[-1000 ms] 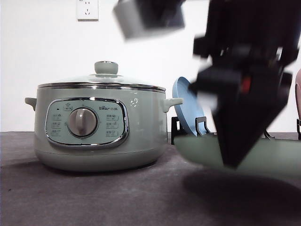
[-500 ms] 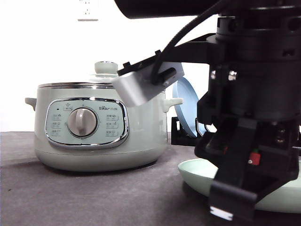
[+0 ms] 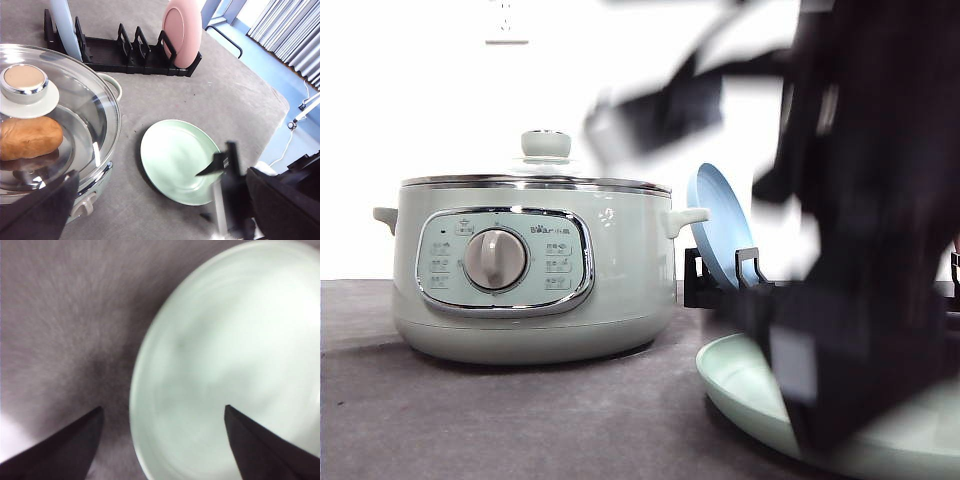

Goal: Transfer potato from steamer to green plate

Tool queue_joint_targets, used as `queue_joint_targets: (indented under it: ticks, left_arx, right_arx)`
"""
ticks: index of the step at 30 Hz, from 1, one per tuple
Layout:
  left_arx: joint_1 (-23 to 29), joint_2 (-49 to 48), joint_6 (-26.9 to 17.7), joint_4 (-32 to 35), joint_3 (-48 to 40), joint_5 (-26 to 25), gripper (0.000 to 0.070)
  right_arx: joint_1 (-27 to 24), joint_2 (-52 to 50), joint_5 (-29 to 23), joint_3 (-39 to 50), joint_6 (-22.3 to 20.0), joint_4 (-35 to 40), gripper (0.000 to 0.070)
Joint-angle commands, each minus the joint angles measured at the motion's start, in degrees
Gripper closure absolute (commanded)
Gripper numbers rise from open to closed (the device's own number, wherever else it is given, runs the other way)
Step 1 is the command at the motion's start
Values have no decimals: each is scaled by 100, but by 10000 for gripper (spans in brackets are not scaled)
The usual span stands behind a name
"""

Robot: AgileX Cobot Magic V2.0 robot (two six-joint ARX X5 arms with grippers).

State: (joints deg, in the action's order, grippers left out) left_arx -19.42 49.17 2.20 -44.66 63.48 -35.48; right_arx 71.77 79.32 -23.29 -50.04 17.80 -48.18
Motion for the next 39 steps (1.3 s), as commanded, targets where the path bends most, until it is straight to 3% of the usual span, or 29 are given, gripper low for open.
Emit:
queue_joint_targets:
  ticks: [1,10,19,25,28,30,39]
  left_arx:
    - [-22,35,-87,48,138,-33,0]
    - [-22,35,-87,-37,138,-33,0]
    - [-22,37,-90,-173,138,-31,0]
    - [-22,37,-90,-319,140,13,0]
    - [-22,37,-53,-367,140,216,0]
    - [-22,53,0,-428,197,453,0]
    - [-65,857,-178,-1339,1433,1554,0]
  right_arx:
    - [15,-251,163,-206,88,13,201]
    - [-982,-1875,1608,-339,-204,57,201]
    - [-2443,-3225,2390,-339,-529,256,198]
    - [-3237,-3909,3282,-339,-410,364,197]
    - [-3460,-4149,3729,-339,-206,358,185]
    - [-3538,-4292,3874,-339,-75,324,139]
    - [-3554,-4587,3887,-405,338,299,108]
